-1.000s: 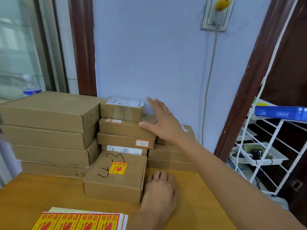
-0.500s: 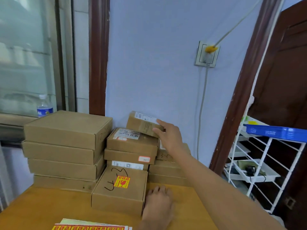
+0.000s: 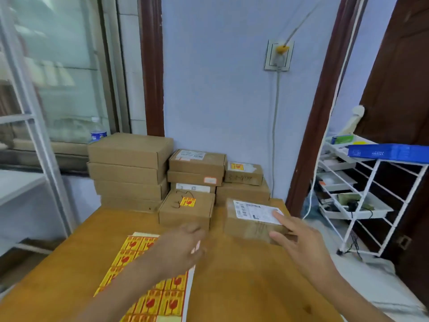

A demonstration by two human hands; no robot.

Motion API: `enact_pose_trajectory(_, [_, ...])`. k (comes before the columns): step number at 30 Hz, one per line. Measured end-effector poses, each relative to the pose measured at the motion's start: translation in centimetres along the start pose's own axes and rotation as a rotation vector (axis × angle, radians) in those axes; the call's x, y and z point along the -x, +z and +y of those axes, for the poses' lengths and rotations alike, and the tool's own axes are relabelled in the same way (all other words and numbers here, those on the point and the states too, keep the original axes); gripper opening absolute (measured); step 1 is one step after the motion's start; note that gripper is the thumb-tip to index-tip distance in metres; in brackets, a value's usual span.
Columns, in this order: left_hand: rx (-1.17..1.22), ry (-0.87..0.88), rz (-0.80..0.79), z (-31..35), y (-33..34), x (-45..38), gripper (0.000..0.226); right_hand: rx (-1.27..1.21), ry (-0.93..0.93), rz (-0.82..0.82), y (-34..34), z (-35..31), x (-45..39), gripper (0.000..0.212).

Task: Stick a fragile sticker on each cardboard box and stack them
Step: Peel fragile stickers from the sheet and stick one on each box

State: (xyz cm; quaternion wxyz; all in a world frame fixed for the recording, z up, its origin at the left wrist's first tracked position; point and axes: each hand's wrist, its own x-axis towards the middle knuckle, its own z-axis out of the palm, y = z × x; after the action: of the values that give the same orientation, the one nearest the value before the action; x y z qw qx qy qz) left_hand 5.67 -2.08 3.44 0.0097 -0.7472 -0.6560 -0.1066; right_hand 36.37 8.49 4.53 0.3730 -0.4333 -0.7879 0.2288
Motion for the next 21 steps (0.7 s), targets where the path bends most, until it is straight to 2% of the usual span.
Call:
enact_pose_trajectory(5, [-0.026,-0.161,0.116,-5.7,1.1,8.2,0.031,0.157,0.029,-0.141,4.6,0.5,5.8,0.058])
enact_pose_trajectory(8, [0.007,-0.237,0.107,-7.3,1.6,11.4,0.05,0.308,0.103,-0.207,6.4,-0.8,7.2,0.073])
enact_pose_trajectory(10, [0.046,-0.248,0.075,-7.8,2.3,12.7,0.066,0.357,-0.037,-0.129,7.6,-2.3,8.2,0.07])
enact_pose_trajectory(12, [0.112,-0.238,0.014,-8.0,3.3,13.4,0.063,0.28,-0.227,-0.108,9.3,-4.5,9.6,0.052])
enact_pose_trajectory(14, [0.089,-0.213,-0.01,-8.3,4.5,13.8,0.057,0.231,-0.343,-0.248,11.9,-6.6,11.0,0.043])
enact_pose_trajectory(17, [0.066,-0.213,0.009,-8.8,5.2,13.7,0.057,0.309,-0.404,-0.482,16.0,-8.6,11.6,0.051])
enact_pose_trajectory(19, [0.079,-0.216,0.023,-8.9,5.3,13.6,0.061,0.369,-0.403,-0.561,17.4,-8.7,11.2,0.054])
enact_pose_trajectory(21, [0.111,-0.214,0.043,-8.7,5.2,13.7,0.069,0.378,-0.405,-0.572,18.0,-8.3,10.9,0.057])
